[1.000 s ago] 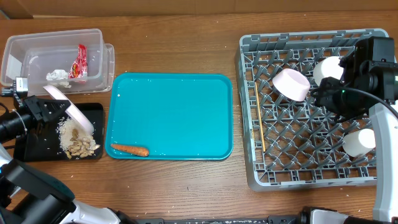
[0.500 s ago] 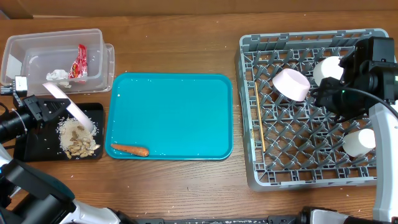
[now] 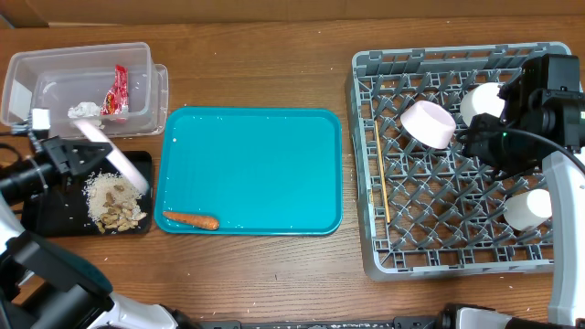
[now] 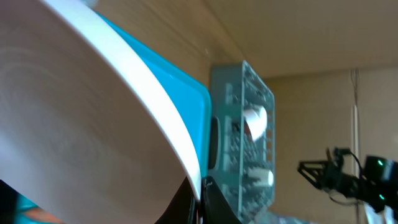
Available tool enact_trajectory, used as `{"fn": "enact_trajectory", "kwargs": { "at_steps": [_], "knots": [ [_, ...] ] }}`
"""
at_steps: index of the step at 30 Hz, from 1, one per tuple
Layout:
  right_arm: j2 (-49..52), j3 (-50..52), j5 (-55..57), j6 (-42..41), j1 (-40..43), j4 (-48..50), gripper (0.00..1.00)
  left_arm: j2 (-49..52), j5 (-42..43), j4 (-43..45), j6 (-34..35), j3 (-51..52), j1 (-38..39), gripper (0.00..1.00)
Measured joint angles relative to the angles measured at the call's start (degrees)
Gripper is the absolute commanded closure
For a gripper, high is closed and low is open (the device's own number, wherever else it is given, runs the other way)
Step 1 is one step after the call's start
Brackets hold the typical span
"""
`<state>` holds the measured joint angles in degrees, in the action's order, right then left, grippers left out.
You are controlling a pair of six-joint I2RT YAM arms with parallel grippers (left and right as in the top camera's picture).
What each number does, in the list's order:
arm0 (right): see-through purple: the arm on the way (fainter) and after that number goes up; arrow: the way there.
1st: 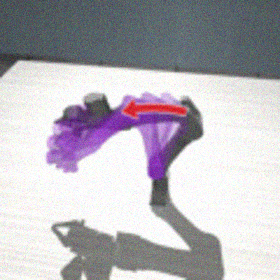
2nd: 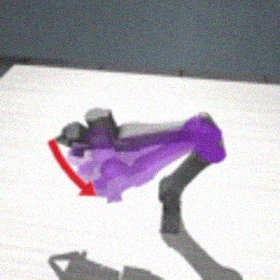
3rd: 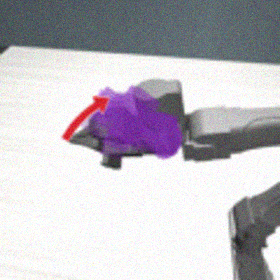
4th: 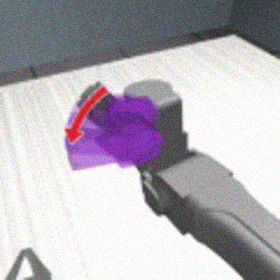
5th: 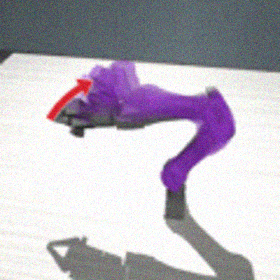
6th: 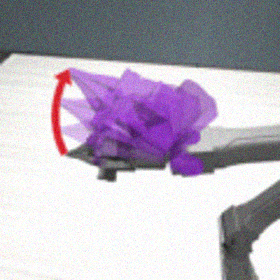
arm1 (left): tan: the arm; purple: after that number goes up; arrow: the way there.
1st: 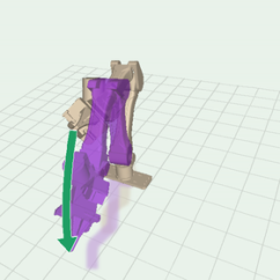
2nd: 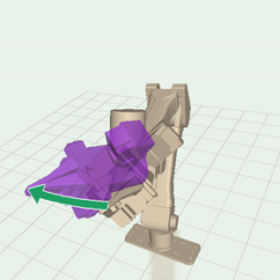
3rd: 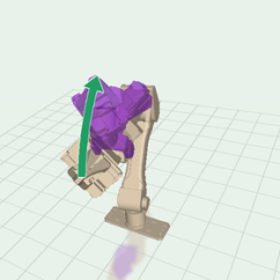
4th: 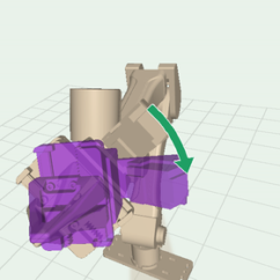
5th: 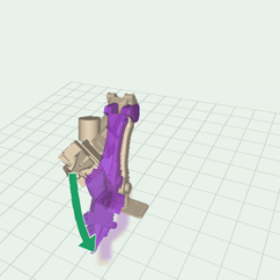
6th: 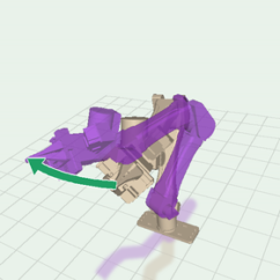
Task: Sort waste into correct bins and load items into the dishwasher
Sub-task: 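Tip the plate to dump rice and shells onto the black tray, then set the emptied white plate down on the teal tray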
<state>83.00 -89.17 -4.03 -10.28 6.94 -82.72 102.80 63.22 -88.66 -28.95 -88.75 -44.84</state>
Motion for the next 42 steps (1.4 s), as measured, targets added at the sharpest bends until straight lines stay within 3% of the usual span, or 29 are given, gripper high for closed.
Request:
{"fn": "enact_trajectory", "kwargs": {
  "at_steps": [5,10,18,24,28,31,42],
  "knots": [
    [0.0,0.0,0.02,0.0,-0.02,-0.04,0.44,-0.5,-1.18,-0.46,-0.17,0.0,9.77,0.96],
    [0.0,0.0,-0.02,0.0,0.0,-0.02,0.43,-1.6,-5.68,4.59,2.78,0.0,26.08,0.96],
    [0.0,0.0,-0.22,0.02,0.0,-0.02,0.44,-1.64,-28.5,19.41,24.02,0.0,54.71,0.96],
    [0.0,0.0,-0.92,0.0,-0.02,-0.17,0.44,0.28,-40.26,24.94,37.83,0.0,69.35,0.96],
    [0.0,0.0,-1.55,0.02,-0.02,-0.66,0.43,4.22,-45.77,26.01,43.93,0.02,73.99,0.94],
    [0.0,0.0,-2.1,0.02,-0.02,-0.87,0.43,6.8,-48.57,25.94,47.15,0.02,74.86,0.65],
    [0.0,0.0,-8.48,2.32,-2.89,2.73,0.42,3.74,-52.24,22.8,48.39,0.0,72.11,0.52]
  ]
}}
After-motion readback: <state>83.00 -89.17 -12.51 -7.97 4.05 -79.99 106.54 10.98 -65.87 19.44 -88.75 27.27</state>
